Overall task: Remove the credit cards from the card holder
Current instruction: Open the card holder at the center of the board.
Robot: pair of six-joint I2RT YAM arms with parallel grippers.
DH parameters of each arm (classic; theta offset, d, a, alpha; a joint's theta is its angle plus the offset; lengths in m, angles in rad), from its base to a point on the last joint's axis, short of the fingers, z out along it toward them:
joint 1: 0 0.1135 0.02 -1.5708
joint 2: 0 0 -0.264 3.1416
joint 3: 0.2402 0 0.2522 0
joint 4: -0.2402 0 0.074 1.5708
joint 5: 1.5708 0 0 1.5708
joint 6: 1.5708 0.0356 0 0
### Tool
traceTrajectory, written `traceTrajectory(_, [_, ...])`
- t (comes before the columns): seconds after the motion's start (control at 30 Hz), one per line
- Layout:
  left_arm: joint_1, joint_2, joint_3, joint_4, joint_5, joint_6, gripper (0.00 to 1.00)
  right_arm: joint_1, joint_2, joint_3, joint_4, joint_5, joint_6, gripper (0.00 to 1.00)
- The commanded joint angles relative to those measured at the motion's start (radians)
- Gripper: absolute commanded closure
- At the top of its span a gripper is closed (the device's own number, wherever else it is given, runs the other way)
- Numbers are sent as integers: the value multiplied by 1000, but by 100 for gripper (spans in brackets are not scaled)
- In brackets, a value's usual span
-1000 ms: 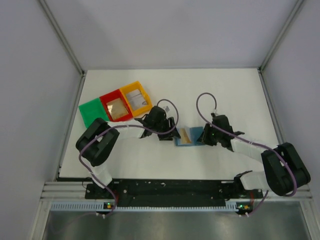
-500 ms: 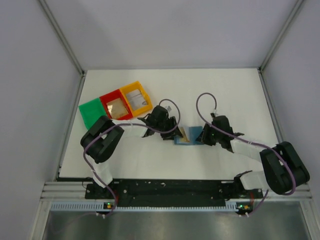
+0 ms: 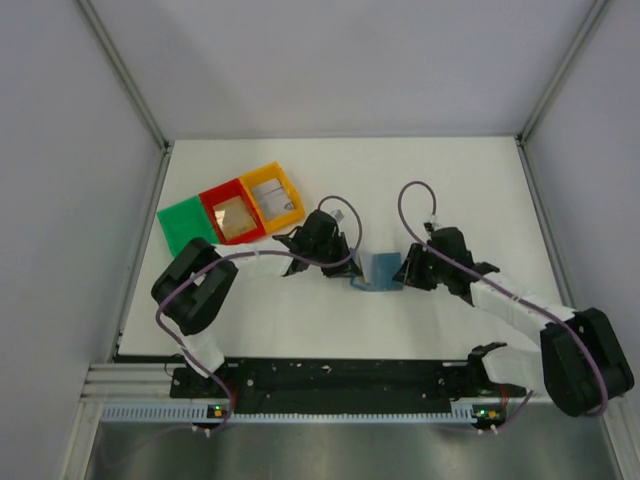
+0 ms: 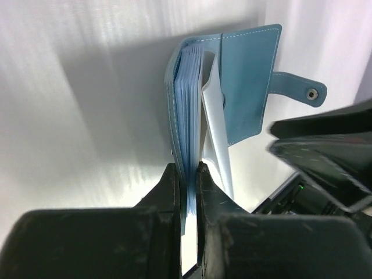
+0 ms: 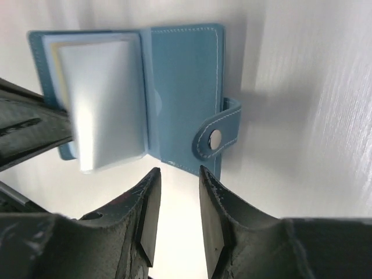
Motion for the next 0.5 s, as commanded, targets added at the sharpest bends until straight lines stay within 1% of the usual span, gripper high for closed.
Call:
traceTrajectory(0.0, [-3,-97,32,-186,-147,93,100,-4,-129,133,-118,23,-50,66])
traceTrajectory(0.1, [-22,-133,78,-308,-259,140,100,14,-161,176,-100,-58,-56,65])
traceTrajectory(0.2, [-49,-159,141,-404,-367,179,100,55,-151,181,-17,-136,-32,65])
traceTrajectory(0.33, [-66,-168,185,-443,-390,190,100,103,-94,142,104,-207,32,73])
traceTrajectory(0.43, [-77,-156,201,-445,-379,179,100,114,-43,80,308,-276,118,83])
traceTrajectory(0.47, [-77,-148,204,-445,-369,173,100,115,-25,69,352,-294,140,88])
